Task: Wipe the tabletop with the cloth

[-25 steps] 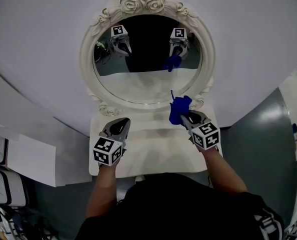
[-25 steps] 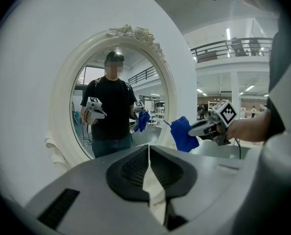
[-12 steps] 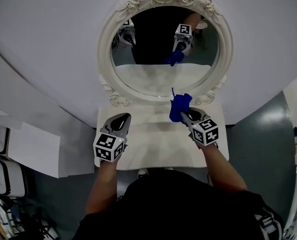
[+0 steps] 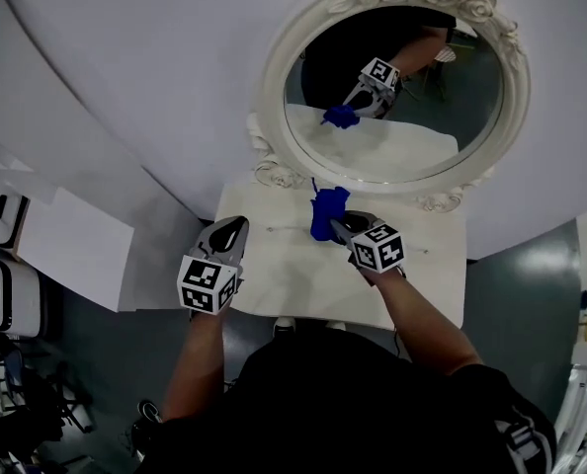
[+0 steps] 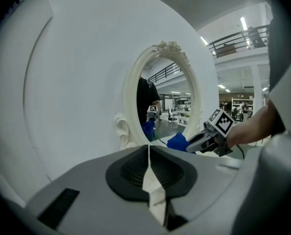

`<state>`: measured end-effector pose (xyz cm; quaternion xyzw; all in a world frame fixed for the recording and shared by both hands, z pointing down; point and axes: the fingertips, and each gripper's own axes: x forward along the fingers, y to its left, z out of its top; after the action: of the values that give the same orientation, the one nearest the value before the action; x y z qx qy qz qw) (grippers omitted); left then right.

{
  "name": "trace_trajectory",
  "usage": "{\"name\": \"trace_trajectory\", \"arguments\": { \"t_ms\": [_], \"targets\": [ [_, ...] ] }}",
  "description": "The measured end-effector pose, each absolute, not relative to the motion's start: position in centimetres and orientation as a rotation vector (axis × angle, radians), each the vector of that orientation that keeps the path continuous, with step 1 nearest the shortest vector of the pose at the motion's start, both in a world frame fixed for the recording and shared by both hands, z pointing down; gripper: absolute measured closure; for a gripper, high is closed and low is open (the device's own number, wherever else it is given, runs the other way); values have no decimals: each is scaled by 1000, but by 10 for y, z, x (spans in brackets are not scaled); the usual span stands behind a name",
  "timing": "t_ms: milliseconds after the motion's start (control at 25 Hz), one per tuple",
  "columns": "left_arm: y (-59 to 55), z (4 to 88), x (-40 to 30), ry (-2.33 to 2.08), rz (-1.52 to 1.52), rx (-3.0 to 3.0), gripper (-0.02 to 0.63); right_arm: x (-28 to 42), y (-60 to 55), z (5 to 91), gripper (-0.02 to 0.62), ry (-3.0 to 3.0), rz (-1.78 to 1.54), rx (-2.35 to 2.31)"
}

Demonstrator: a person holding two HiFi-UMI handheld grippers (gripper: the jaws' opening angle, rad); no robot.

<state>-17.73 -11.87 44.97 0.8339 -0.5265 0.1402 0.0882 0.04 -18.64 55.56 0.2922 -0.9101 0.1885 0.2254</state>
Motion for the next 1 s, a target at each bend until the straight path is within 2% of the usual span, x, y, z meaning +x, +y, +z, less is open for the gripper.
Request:
{"name": "trace_trajectory", "arguments": {
  "t_ms": [560, 1000],
  "targets": [
    [-80, 492, -284, -1708, 460, 2293, 586, -162, -159, 670, 536, -2407, 610, 455],
    [-65, 514, -327, -1728, 464, 2239, 586, -245, -130, 746, 535, -2321, 717, 288]
  ]
}}
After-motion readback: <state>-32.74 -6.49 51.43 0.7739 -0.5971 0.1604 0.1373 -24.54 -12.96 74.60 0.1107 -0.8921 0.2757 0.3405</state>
